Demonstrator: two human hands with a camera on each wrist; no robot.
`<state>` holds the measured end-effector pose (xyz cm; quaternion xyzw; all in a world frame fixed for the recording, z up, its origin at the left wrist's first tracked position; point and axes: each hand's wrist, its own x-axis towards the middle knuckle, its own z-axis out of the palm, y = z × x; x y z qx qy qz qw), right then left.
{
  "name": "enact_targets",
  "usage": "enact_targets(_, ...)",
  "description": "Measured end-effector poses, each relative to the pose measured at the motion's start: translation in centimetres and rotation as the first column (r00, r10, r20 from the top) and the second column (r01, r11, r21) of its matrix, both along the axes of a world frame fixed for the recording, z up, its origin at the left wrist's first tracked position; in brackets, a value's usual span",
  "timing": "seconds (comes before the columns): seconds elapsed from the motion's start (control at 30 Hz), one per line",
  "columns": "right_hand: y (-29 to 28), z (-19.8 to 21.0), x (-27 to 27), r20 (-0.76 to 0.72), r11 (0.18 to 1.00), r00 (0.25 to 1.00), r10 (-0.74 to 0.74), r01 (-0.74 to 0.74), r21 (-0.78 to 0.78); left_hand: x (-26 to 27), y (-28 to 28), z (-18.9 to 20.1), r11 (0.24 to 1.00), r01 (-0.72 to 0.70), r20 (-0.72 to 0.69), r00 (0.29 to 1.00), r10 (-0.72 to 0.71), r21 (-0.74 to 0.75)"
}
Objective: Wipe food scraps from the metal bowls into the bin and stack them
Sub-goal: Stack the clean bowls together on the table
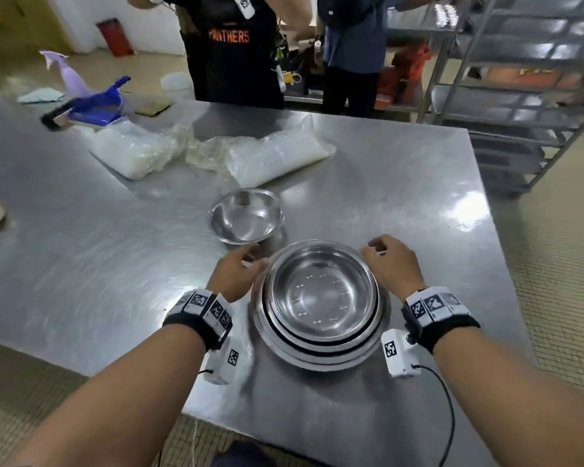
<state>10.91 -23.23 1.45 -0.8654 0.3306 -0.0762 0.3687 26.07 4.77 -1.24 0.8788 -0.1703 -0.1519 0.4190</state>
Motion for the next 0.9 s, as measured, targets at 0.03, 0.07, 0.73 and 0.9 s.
enact_targets(0.03, 0.1, 0.6, 1.4, 0.008, 0.999, 0.999, 0.046, -0.046, -0.004, 0.4, 0.3, 0.2, 0.999, -0.043, -0.007, 0.999, 0.043, -0.002)
enact_targets(0.07, 0.4, 1.3, 2.7, 0.006, 0.996, 0.996, 0.092, -0.092, -0.001, 0.9, 0.8, 0.4, 0.997, -0.079, -0.017, 0.997, 0.079, 0.002)
enact_targets(0.73, 7.2, -2.0, 25.8, -0.382, 0.965, 0.902, 0.201, -0.114, 0.237, 19.1, 4.5, -3.8, 0.958, -0.238, -0.469, 0.873, 0.139, -0.16)
enact_targets(0.9, 8.2, -2.3, 27.3, -0.279, 0.922, 0.955, 0.096, 0.02, 0.387, 20.1, 4.4, -3.6, 0.939, -0.208, -0.565, 0.825, 0.019, -0.273)
